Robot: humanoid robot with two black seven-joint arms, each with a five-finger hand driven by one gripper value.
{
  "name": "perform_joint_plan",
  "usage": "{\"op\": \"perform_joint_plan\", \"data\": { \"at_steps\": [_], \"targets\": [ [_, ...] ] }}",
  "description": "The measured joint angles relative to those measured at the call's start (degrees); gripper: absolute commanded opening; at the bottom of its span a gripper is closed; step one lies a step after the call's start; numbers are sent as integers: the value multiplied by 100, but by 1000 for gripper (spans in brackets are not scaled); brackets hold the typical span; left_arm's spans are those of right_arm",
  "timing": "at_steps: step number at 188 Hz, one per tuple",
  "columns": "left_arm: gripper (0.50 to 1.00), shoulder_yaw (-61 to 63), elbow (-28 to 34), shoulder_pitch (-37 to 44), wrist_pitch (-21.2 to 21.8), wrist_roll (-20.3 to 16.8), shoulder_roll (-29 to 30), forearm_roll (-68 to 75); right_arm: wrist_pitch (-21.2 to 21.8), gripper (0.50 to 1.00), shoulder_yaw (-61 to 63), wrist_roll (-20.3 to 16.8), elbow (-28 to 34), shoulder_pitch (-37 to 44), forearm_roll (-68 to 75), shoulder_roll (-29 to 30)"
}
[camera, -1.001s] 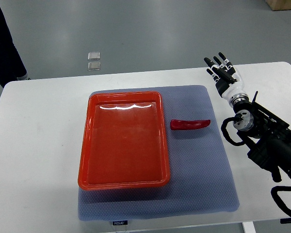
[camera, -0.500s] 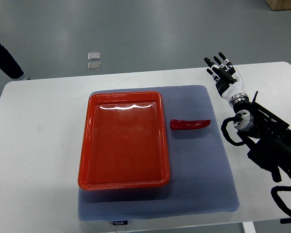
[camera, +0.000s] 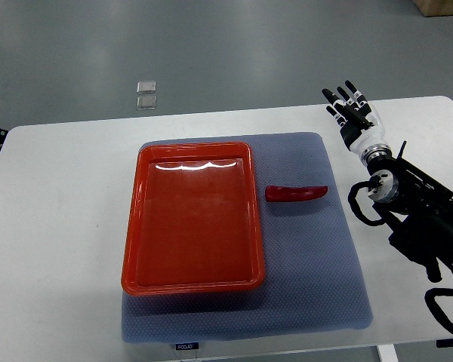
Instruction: Place red pepper on red tray
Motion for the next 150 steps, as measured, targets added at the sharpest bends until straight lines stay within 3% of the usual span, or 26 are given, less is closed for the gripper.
{"op": "perform_joint_plan", "data": {
  "at_steps": [80, 150],
  "targets": [
    [1000, 0, 0, 3, 0, 0, 0, -3, 179, 913, -314, -16, 122, 63, -630, -369],
    [1000, -4, -2, -7, 0, 0, 0, -2, 966, 913, -1303, 337, 1156, 33, -3518, -1784]
  ]
}}
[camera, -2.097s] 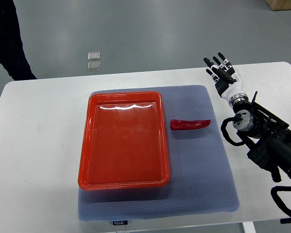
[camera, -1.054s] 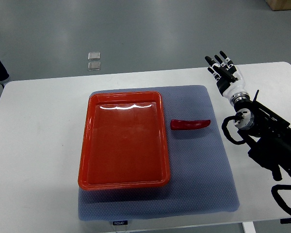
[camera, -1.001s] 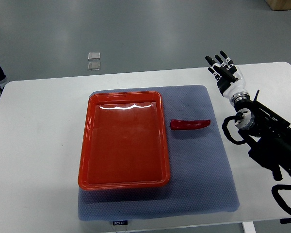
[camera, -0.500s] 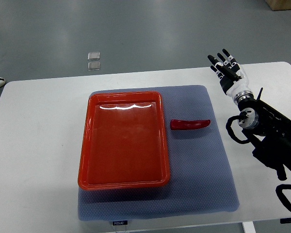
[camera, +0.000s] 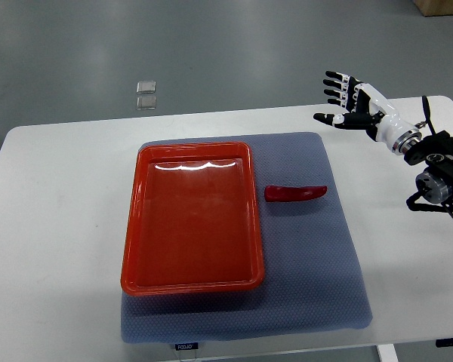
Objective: Place red pepper on red tray
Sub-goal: 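Move the right hand down over the red pepper beside the tray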
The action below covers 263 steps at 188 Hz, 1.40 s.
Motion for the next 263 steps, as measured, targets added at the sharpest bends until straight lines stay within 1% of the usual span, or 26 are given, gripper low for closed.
{"op": "perform_joint_plan", "data": {
  "at_steps": [23, 47, 68, 85, 160, 188, 209, 247, 263],
  "targets": [
    [1000, -5, -6, 1, 0, 0, 0, 1, 161, 911, -259, 60, 404, 115, -832, -360],
    [1000, -5, -6, 1, 0, 0, 0, 1, 227, 911, -693, 80, 849, 251, -1756, -576],
    [1000, -6, -5, 0, 0, 0, 0, 1, 234, 911, -1091, 84, 1139, 384, -2438, -663],
    [1000, -6, 0, 1, 0, 0, 0, 1, 232, 911, -1392, 85, 1257, 507, -2934, -668],
    [1000, -5, 3, 1, 0, 0, 0, 1, 161, 907, -2460, 74, 1303, 910, -3811, -603],
    [1000, -5, 3, 1, 0, 0, 0, 1, -62, 897, -2579, 13, 1212, 919, -3936, -584],
    [1000, -5, 3, 1, 0, 0, 0, 1, -177, 874, -2659, -1, 1108, 929, -3984, -568],
    [1000, -2, 3, 1, 0, 0, 0, 1, -240, 856, -2723, -3, 1062, 904, -4023, -550],
    [1000, -2, 3, 1, 0, 0, 0, 1, -325, 834, -2841, -3, 1062, 905, -4024, -549]
  ]
}}
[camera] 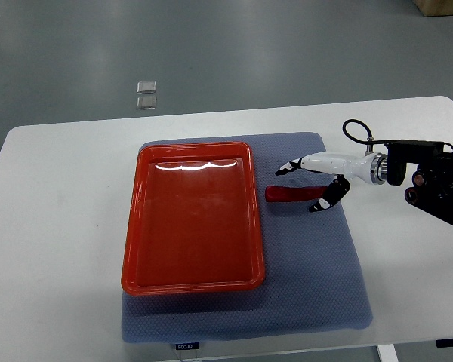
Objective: Place red pepper on red tray
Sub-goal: 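Move the right hand down over the red pepper beside the tray, then close the right hand's fingers around the red pepper, then lift the pepper with the right hand and carry it over the tray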
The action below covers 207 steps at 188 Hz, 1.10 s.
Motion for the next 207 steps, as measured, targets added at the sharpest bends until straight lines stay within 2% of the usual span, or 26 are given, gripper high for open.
{"op": "perform_joint_plan", "data": {
  "at_steps": [22, 84, 93, 139, 173, 207],
  "targets": [
    [1000, 0, 0, 0, 0, 0, 0, 0, -87, 827, -100, 0, -1, 16, -1, 68],
    [1000, 5, 0, 0, 0, 0, 0, 0, -117, 756, -128, 0, -52, 41, -1, 193],
    [1000, 5, 0, 0, 0, 0, 0, 0, -115, 717, -129, 0, -53, 40, -1, 194],
    [1000, 5, 0, 0, 0, 0, 0, 0, -97, 635, -230, 0, -71, 31, -117, 195],
    [1000, 6, 0, 0, 0, 0, 0, 0, -101, 554, -260, 0, -87, 78, -159, 195],
    [1000, 6, 0, 0, 0, 0, 0, 0, -101, 549, -261, 0, -92, 159, -160, 194]
  ]
}}
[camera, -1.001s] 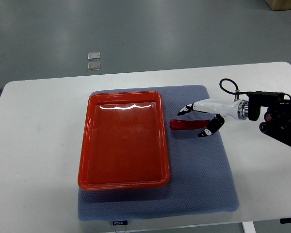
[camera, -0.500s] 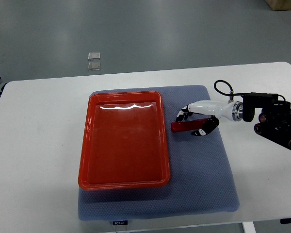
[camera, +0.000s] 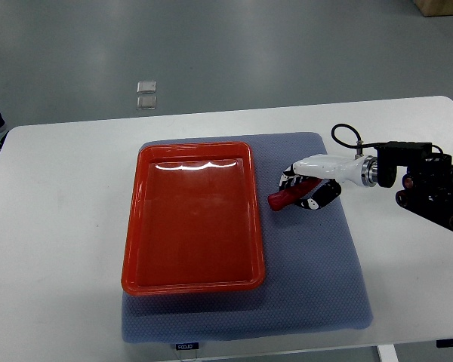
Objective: Place red pepper on red tray
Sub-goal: 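Lift the pepper with the right hand and carry it over the tray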
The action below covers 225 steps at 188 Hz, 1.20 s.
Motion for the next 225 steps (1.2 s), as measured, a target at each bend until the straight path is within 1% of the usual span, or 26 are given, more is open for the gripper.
{"op": "perform_joint_plan", "data": {
  "at_steps": [45, 101, 132, 160, 183, 225],
  "targets": [
    [1000, 0, 0, 0, 0, 0, 0, 0, 0, 552, 19, 0, -3, 219, 30, -26],
    [1000, 0, 0, 0, 0, 0, 0, 0, 0, 560, 108, 0, -41, 704, 173, 40],
    [1000, 0, 0, 0, 0, 0, 0, 0, -31, 564, 126, 0, -108, 841, 278, 404],
    [1000, 0, 0, -1, 0, 0, 0, 0, -217, 570, 294, 2, -143, 844, 326, 825],
    [1000, 0, 0, -1, 0, 0, 0, 0, -278, 570, 344, 14, -150, 824, 339, 1166],
    [1000, 0, 0, 0, 0, 0, 0, 0, -447, 580, 373, 25, -166, 679, 343, 1550]
  ]
}}
